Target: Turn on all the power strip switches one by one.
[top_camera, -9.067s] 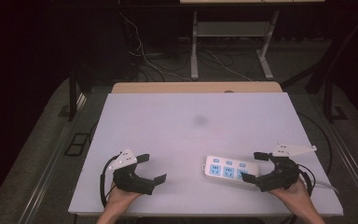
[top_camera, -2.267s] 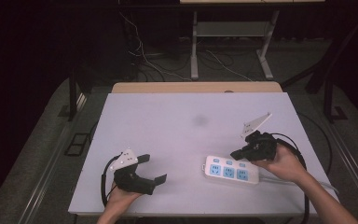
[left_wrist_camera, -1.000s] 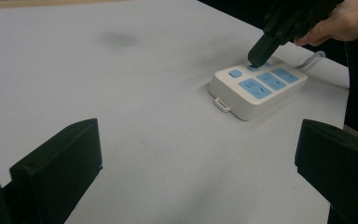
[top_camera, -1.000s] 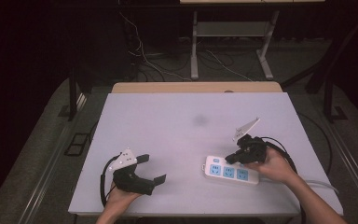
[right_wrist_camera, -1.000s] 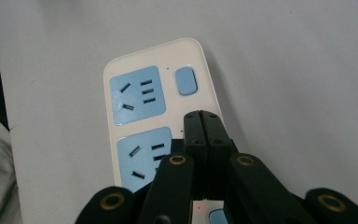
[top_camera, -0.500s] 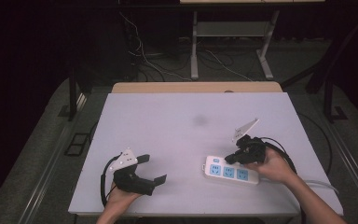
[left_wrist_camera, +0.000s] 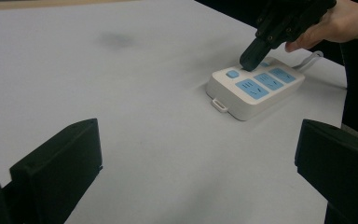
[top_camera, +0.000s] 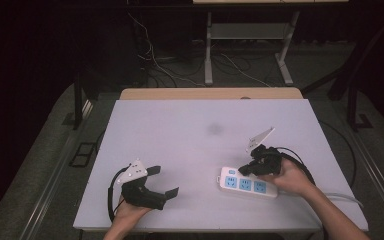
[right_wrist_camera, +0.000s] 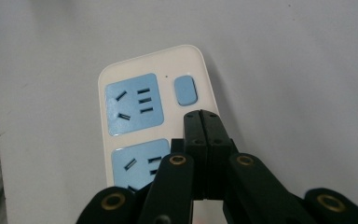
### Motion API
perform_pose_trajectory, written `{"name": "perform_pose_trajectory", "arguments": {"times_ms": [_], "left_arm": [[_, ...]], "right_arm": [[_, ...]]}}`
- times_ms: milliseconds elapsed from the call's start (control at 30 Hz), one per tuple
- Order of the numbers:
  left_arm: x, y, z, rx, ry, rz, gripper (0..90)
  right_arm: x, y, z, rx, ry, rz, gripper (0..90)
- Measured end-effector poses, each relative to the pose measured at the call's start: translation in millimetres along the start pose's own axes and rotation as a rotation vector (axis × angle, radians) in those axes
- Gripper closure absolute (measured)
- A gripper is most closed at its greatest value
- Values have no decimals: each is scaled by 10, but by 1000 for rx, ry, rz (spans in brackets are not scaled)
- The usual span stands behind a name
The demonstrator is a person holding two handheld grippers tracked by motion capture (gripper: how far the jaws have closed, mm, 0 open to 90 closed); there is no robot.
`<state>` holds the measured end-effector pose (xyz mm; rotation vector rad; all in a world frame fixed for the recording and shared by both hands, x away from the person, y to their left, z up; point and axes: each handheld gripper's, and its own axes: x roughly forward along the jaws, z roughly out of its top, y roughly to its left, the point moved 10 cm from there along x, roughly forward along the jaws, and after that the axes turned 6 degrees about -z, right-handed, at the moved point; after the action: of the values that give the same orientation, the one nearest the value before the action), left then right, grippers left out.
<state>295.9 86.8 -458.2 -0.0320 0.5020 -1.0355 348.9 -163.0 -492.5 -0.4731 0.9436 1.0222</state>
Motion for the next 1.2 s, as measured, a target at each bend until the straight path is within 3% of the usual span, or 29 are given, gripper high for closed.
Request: {"name": "perform_pose_trajectory", "arguments": {"times_ms": [100,300,400,633,900,1000,1133,1200], "left_arm": [[-3,6,2,-2,-2,0,0],[-7,-3,10,-6,-9,-4,0],[-12,-6,12,-8,-12,-4,0],[-2,-5,9,-9,-9,-4,0],[-18,16,6,-16,-13,-2,0],[-20,14,15,-16,-16,-2,0],[-31,-3,17,-10,-16,-3,0],[-30,9,17,-18,-19,-1,0]], "right_arm": [[2,-8,0,0,-9,10,900],[2,-40,-4,-8,-16,-16,900],[0,-37,-18,0,-48,-13,900],[-1,-18,-22,-33,-55,-48,900],[-4,-17,-29,-31,-63,-54,900],[-2,8,-38,-74,-54,-103,900],[-3,12,-34,-73,-48,-105,900],[-4,10,-28,-49,-53,-78,900]]}}
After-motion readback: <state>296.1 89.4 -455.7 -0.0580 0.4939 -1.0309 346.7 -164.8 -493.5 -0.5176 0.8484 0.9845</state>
